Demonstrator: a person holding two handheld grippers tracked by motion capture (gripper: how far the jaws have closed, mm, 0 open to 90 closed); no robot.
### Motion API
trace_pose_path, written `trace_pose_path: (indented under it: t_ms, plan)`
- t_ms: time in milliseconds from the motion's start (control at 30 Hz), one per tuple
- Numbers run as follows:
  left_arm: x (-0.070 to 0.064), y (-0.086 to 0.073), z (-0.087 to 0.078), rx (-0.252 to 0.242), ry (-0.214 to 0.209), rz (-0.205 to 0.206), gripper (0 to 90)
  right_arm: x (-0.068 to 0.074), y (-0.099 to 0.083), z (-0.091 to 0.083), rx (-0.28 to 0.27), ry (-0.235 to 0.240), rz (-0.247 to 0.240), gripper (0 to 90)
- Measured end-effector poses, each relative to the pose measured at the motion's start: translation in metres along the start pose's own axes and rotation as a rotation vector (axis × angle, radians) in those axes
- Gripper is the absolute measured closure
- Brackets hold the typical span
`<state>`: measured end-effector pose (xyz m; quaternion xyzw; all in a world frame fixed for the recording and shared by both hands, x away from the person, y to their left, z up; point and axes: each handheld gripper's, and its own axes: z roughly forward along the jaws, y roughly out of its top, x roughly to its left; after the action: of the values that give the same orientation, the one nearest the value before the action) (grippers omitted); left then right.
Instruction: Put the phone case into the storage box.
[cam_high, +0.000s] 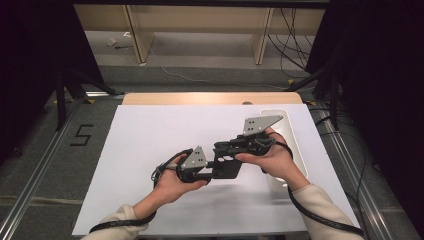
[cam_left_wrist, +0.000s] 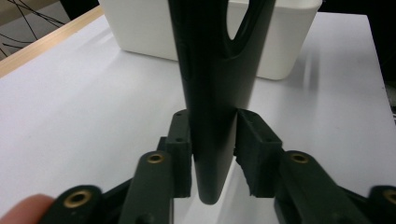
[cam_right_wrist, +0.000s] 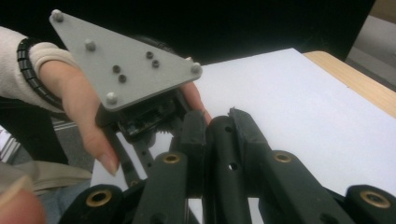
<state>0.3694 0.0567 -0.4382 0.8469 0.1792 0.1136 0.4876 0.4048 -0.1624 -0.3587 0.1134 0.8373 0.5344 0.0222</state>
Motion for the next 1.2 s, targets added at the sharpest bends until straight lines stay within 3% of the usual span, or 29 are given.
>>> trace_pose_path:
  t_ms: [200, 467, 600, 667, 867, 1200]
  plan:
    - [0.001, 0.001, -0.003, 0.014, -0.013, -0.031, 76.0, 0.001, 0.0, 0.0, -0.002, 0.008, -0.016, 75.3]
    - [0.0, 0.004, -0.006, 0.009, -0.006, -0.042, 79.6, -0.001, -0.001, -0.003, -0.021, -0.021, -0.032, 50.9]
    - [0.0, 0.004, -0.007, 0.009, 0.011, -0.053, 79.8, -0.003, -0.002, -0.003, -0.063, -0.044, -0.011, 36.6]
    - [0.001, 0.004, -0.008, 0.01, 0.024, -0.06, 79.8, -0.004, -0.002, -0.005, -0.08, -0.063, -0.011, 31.9]
    - [0.004, 0.004, -0.011, 0.01, 0.063, -0.09, 79.8, -0.007, -0.005, -0.01, -0.126, -0.114, 0.01, 31.0]
    - [0.011, 0.002, -0.015, 0.001, 0.135, -0.144, 79.7, -0.008, -0.012, -0.011, -0.203, -0.227, 0.065, 13.0]
